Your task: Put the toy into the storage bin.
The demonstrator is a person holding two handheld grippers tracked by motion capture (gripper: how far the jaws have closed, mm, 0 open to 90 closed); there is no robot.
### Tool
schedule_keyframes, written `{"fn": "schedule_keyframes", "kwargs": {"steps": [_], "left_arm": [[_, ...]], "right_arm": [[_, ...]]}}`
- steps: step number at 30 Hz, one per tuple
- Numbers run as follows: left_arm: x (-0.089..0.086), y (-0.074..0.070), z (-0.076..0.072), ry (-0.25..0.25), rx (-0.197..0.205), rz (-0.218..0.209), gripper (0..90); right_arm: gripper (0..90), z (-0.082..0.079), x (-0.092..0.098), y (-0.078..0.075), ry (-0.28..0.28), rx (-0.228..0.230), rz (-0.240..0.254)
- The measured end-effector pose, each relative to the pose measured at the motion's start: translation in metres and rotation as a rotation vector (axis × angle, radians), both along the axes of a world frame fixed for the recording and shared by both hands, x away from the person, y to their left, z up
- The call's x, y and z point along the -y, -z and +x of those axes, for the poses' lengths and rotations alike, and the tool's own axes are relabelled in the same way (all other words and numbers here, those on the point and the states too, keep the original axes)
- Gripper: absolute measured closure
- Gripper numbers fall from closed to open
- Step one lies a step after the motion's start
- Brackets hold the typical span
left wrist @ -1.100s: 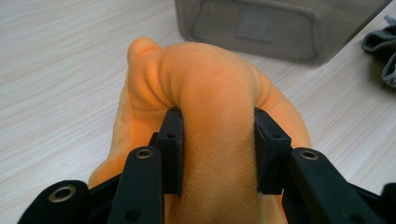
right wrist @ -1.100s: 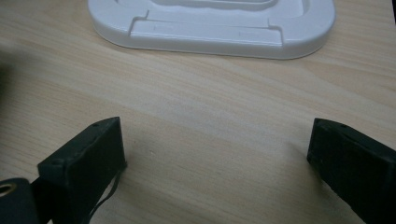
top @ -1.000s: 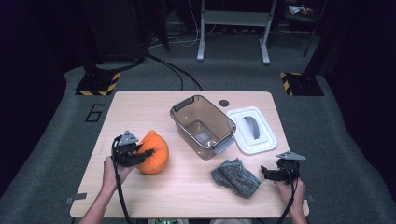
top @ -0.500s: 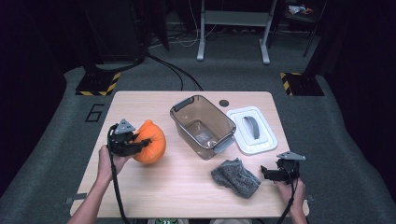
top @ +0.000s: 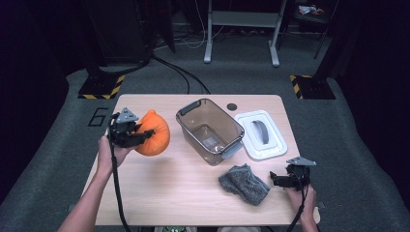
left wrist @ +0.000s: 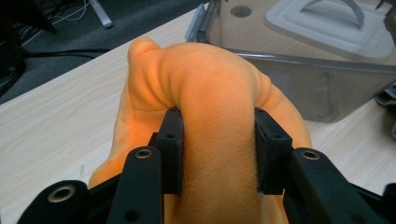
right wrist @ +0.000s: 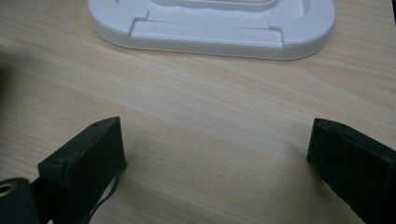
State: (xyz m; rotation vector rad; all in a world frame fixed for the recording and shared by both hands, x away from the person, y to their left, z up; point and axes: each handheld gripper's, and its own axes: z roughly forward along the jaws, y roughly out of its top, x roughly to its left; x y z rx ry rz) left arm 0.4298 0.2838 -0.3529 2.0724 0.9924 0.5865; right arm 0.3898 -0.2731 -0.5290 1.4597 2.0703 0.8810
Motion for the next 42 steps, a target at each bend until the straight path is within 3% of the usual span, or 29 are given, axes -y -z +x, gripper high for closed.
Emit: {"fn": "schedule_keyframes", "kwargs": {"steps": [9,22,42], "left_arm": [[0.003,-0.009,0.014,-0.011,0.008,-0.001,61.3],[0.018,-0.034,0.037,-0.009,0.038,-0.003,61.2],[0.041,-0.059,0.057,0.007,0.055,0.015,60.8]], "right_arm": [[3.1,0.0,0.0,0.001,0.002,0.008,0.002],[3.1,0.0,0.0,0.0,0.002,0.004,-0.001],[3.1,0.0,-0.001,0.0,0.005,0.004,0.003]]}}
